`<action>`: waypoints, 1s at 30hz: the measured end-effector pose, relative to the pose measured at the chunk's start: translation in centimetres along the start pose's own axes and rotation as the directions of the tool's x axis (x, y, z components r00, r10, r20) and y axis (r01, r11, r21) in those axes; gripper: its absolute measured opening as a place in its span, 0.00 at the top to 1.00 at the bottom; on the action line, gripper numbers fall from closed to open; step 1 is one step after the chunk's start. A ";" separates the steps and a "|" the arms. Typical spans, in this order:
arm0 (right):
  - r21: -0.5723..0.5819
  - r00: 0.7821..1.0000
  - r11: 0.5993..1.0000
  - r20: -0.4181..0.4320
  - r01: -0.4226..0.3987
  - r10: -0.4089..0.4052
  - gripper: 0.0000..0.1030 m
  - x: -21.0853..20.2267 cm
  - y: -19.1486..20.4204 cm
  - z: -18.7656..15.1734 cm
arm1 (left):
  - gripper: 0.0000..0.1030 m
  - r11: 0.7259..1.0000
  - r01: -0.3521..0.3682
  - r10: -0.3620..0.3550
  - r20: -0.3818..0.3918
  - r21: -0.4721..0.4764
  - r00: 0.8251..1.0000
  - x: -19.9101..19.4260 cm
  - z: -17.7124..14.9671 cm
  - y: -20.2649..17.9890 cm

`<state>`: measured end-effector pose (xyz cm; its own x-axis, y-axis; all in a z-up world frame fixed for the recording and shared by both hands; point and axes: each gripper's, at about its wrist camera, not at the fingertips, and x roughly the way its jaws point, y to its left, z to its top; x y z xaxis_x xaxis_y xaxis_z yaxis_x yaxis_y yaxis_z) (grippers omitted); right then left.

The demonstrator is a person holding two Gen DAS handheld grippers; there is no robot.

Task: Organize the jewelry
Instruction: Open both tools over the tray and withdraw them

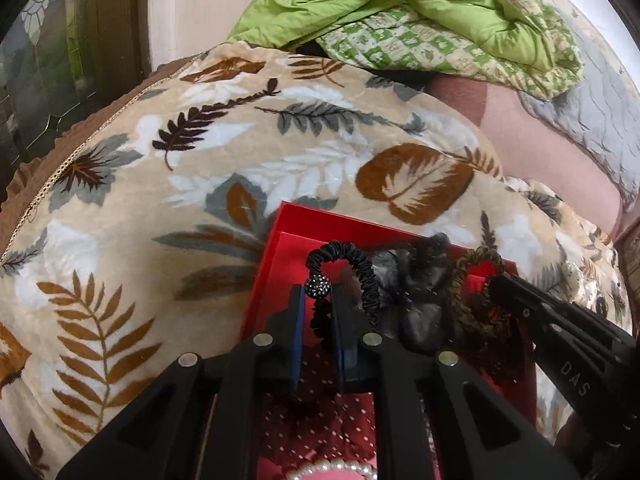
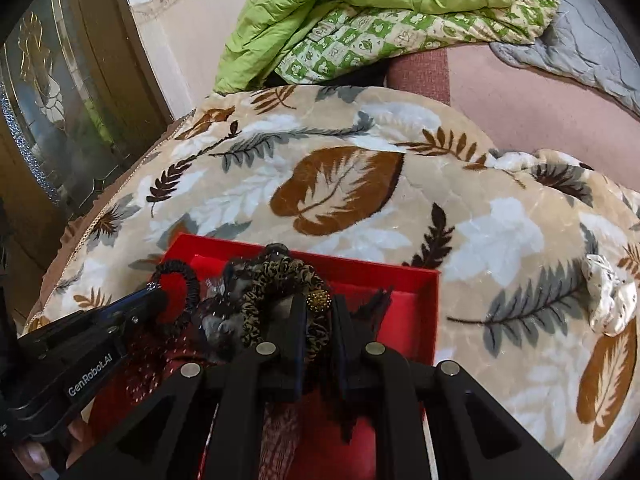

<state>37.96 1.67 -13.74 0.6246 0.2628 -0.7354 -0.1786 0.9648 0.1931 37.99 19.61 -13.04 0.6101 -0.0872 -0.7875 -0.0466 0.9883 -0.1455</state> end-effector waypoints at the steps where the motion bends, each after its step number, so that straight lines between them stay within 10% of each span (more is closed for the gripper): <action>1: 0.000 1.000 1.000 -0.005 0.004 -0.004 0.87 0.3 0.0 0.1 | 0.88 1.000 0.000 0.000 0.002 0.001 1.000 0.1 0.1 0.0; 21: -0.023 1.000 1.000 -0.021 0.013 -0.013 0.80 1.0 0.0 -0.3 | 0.88 0.998 -0.065 0.065 -0.026 0.012 0.998 0.8 -0.6 0.4; 25: -0.019 1.000 1.000 0.011 -0.003 0.003 0.59 -0.6 -0.4 -0.1 | 0.66 0.999 -0.045 0.045 0.013 0.018 0.999 -0.2 -0.6 0.3; 30: 0.007 0.996 1.000 0.081 -0.030 0.030 0.59 -6.1 -2.4 -0.2 | 0.57 0.999 -0.053 0.052 0.083 0.009 0.995 -4.2 -1.1 -0.2</action>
<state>34.42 -2.25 -9.89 0.6783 0.2913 -0.6746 -0.1920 0.9564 0.2200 34.58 19.66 -10.39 0.6703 -0.0249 -0.7417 -0.0717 0.9926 -0.0981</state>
